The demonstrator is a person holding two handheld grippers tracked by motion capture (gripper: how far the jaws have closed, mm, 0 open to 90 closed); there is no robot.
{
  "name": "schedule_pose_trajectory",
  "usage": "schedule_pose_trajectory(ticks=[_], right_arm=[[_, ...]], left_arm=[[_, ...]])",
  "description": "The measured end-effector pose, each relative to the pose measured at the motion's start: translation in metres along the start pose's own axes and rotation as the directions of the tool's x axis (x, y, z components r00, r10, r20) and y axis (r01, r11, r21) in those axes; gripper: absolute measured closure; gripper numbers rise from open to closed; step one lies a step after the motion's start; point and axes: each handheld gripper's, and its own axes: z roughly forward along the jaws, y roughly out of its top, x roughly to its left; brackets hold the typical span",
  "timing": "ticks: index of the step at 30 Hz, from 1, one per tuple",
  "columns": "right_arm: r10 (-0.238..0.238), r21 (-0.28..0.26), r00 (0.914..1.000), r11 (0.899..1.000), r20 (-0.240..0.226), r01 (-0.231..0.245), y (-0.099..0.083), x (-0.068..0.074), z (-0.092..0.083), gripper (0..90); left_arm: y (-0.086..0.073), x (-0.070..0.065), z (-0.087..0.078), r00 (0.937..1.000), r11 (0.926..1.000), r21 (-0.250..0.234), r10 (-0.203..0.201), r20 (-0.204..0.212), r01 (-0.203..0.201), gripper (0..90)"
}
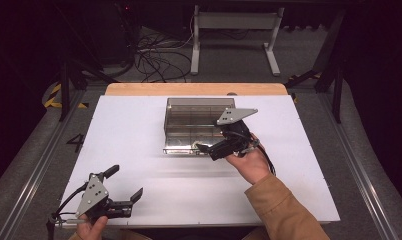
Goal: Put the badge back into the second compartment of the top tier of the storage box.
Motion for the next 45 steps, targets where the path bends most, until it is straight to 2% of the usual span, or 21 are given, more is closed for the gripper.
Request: schedule_pose_trajectory(ticks=[8,12,20,26,35,45], right_arm=[[-0.004,-0.031,1.0,1.0,-0.001,0.004,-0.007,0.002,-0.017,3.3],[-0.029,-0.069,0.9995,0.997,0.008,0.03,-0.014,0.004,-0.028,2.8],[-0.016,-0.092,0.9997,0.996,0.017,0.018,-0.029,0.004,-0.046,2.7],[-0.02,-0.134,0.9996,0.991,0.022,0.022,-0.043,0.005,-0.06,2.7],[0.008,-0.143,0.9995,0.99,0.029,-0.004,-0.067,0.004,-0.074,2.7],[0.056,-0.154,0.9983,0.987,0.019,-0.052,-0.102,0.003,-0.081,2.7]], left_arm=[[0.0,0.0,0.0,1.0,1.0,0.001,0.004,-0.001,-0.004,1.8],[0.0,0.0,0.0,1.0,1.0,0.002,0.002,0.0,-0.002,1.8],[0.0,0.0,0.0,1.0,1.0,0.003,0.004,-0.005,-0.004,1.9],[0.0,0.0,0.0,1.0,1.0,0.001,0.0,-0.006,0.0,1.9],[0.0,0.0,0.001,1.0,1.0,0.0,0.002,-0.008,-0.002,1.9],[0.0,0.001,0.0,0.9999,0.9999,0.008,0.008,-0.007,-0.008,1.9]])
